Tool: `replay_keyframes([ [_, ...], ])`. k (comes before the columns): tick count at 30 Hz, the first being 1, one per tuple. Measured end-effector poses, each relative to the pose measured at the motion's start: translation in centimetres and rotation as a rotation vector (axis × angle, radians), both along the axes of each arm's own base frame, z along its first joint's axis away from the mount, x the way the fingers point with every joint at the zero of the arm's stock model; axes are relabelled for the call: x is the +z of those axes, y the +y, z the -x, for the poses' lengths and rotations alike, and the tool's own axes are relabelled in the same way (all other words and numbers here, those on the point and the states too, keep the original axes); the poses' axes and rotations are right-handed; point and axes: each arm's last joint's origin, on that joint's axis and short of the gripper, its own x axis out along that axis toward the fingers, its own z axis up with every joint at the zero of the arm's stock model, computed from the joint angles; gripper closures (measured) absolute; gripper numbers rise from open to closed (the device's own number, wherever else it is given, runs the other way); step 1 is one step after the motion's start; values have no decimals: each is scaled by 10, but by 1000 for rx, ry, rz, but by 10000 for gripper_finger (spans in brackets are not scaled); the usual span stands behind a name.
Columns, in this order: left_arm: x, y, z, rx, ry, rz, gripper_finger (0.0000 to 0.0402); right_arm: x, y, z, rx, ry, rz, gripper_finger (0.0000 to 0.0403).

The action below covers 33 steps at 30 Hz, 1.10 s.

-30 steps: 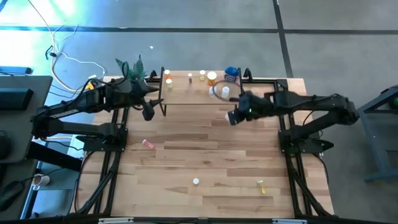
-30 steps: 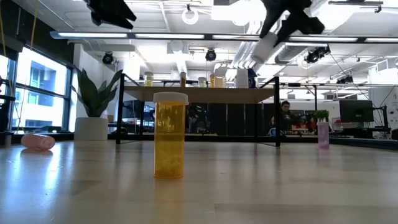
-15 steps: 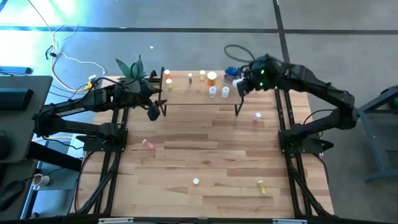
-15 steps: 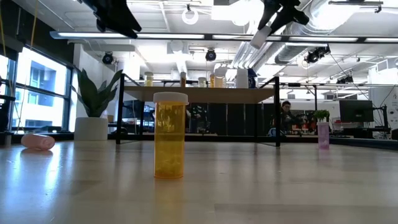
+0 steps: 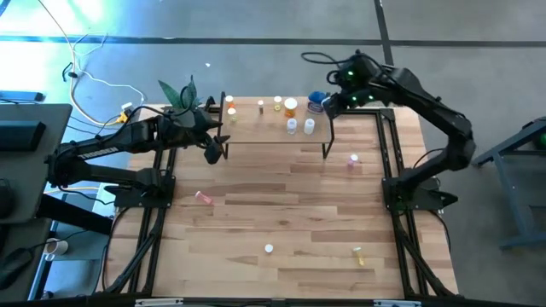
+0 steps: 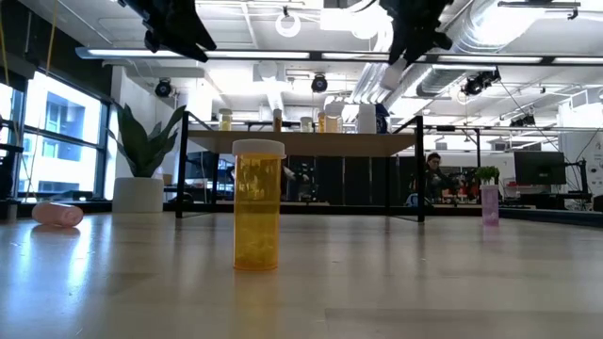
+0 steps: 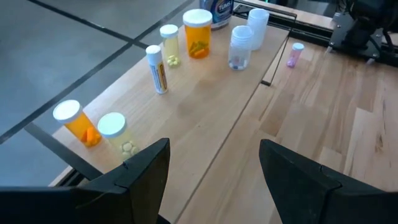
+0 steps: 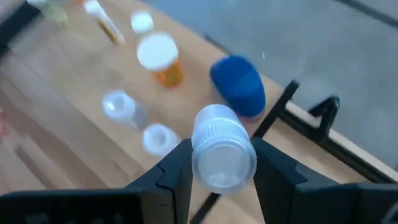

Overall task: Pick and place medicine bottles onto shelf by color
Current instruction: Put the white pill bottle on the shelf

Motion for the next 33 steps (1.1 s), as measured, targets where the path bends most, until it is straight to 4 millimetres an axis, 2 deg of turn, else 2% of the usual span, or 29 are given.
replay_keyframes([
  [6,0,0,0,-1,3,0,165,-11,-9,-18,71,115,-70,283],
  [11,-1,0,0,-1,9,2,165,-27,-15,-29,125,186,-137,283],
  [24,-1,0,0,-1,10,3,165,-57,-28,-49,164,302,-203,283],
  [33,-4,-1,3,-1,53,21,165,-70,-32,-54,156,357,-249,283],
])
